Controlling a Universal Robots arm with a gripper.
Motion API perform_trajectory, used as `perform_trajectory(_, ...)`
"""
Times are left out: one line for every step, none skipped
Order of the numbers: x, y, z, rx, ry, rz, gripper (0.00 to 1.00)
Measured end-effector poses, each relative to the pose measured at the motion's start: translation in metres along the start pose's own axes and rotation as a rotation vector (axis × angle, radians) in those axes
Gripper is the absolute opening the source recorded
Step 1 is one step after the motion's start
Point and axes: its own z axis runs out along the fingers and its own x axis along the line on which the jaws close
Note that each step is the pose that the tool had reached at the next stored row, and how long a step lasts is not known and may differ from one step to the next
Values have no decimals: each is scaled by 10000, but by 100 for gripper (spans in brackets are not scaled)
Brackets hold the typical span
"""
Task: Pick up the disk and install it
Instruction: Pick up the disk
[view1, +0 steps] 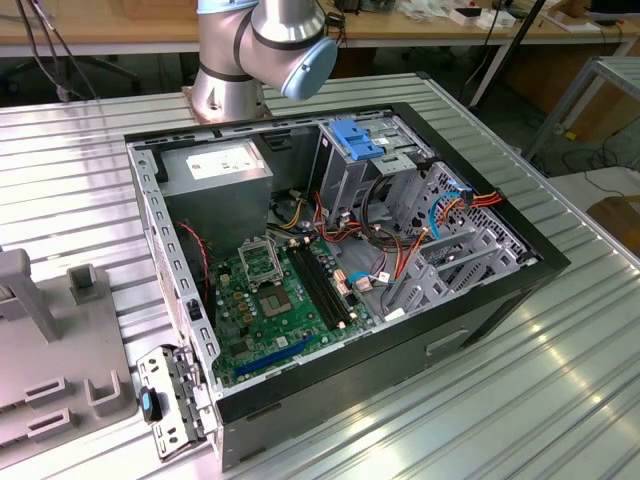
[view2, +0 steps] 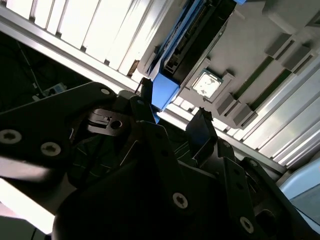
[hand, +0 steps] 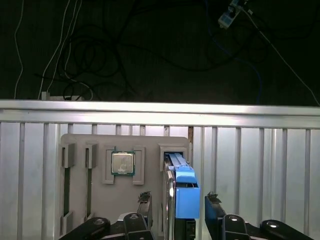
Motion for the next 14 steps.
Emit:
perform_trajectory(1,0,7,5,1,0,55)
perform_trajectory(1,0,14,5,6,0,55)
perform_trajectory(2,0,26,8,13,-1,55)
perform_trajectory(3,-1,45,16,22,-3,56)
perform_trajectory(2,0,59,19,22,-2,56)
perform_trajectory(1,0,78,22,22,-1,61)
perform_trajectory(-1,0,96,22,22,0,61)
perform_trajectory(-4,0,114,21,23,-1,68)
perform_trajectory(-8,0,137,21,23,0,68)
perform_trajectory(-10,0,157,22,23,1,68)
perform_trajectory(-10,1,176,25,23,15,68)
perform_trajectory(-9,3,190,27,23,22,68)
perform_trajectory(-10,3,204,31,23,27,68)
perform_trajectory(-10,3,216,39,23,30,68)
